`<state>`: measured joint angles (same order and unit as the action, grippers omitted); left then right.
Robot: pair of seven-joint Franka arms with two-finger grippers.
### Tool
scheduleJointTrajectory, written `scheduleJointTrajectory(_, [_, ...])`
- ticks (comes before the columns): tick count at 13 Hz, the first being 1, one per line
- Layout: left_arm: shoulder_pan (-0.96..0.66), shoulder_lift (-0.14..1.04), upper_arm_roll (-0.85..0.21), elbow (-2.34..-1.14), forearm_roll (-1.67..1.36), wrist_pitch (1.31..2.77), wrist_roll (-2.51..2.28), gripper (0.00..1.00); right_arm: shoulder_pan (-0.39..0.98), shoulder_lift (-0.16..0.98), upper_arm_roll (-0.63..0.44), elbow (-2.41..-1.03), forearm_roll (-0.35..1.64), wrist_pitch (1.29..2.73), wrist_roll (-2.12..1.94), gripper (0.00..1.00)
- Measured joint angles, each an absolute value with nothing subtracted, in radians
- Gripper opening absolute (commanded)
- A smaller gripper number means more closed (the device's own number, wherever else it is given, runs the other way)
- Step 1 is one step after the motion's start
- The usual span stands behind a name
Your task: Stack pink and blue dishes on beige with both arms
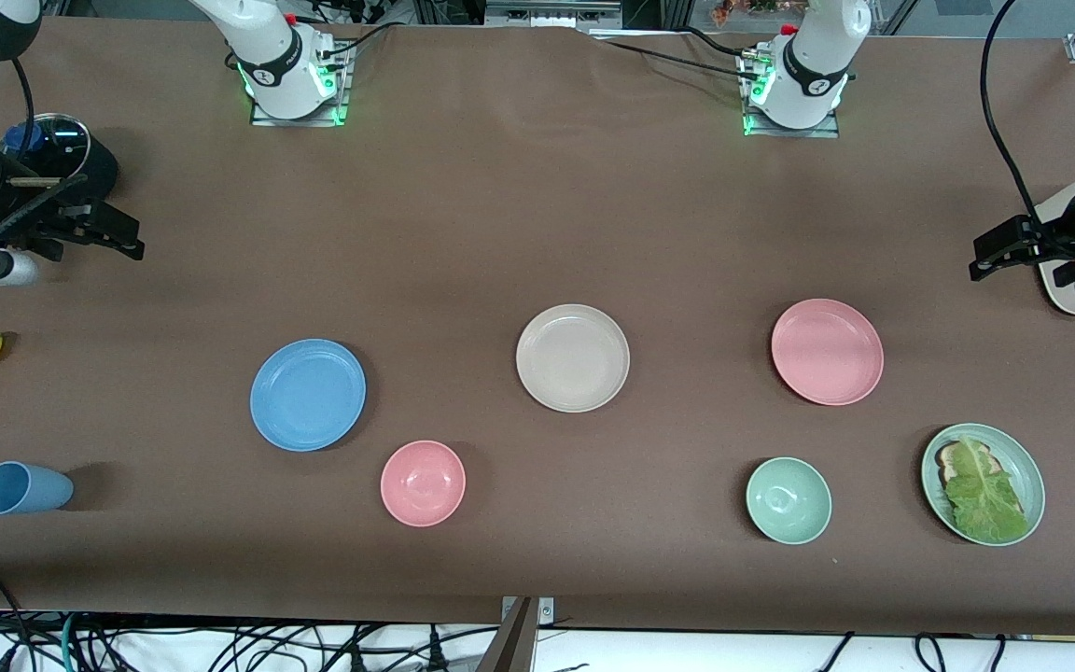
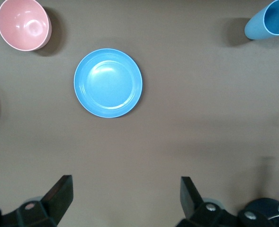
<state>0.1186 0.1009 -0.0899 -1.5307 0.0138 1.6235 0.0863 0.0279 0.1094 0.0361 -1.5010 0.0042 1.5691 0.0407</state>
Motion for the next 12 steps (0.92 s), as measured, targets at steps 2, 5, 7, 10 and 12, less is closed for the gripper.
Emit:
scheduleJointTrajectory(2, [0.119,0.101,-0.09,-1.531,0.014,1.623,0.086,1.0,0.028,0.109,0.036,-1.501,0.004,1.57,0.041,1.0])
scheduleJointTrajectory(5, [0.119,0.101,-0.09,-1.531,0.014,1.623,0.086,1.0,0.028,0.109,0.036,-1.501,0.004,1.573,0.041,1.0])
scheduleJointTrajectory(7, [0.118,0.101,-0.09,-1.531,0.014,1.623,0.086,1.0,0.028,0.109,0.036,-1.501,0.004,1.58,0.041,1.0])
scheduleJointTrajectory(10, [0.118,0.101,-0.091,-1.531,0.014,1.623,0.086,1.0,0.028,0.109,0.036,-1.501,0.004,1.592,0.041,1.0])
scheduleJointTrajectory(12, [0.118,0.101,-0.091,-1.531,0.014,1.623,0.086,1.0,0.028,0.109,0.036,-1.501,0.004,1.595,0.041,1.0])
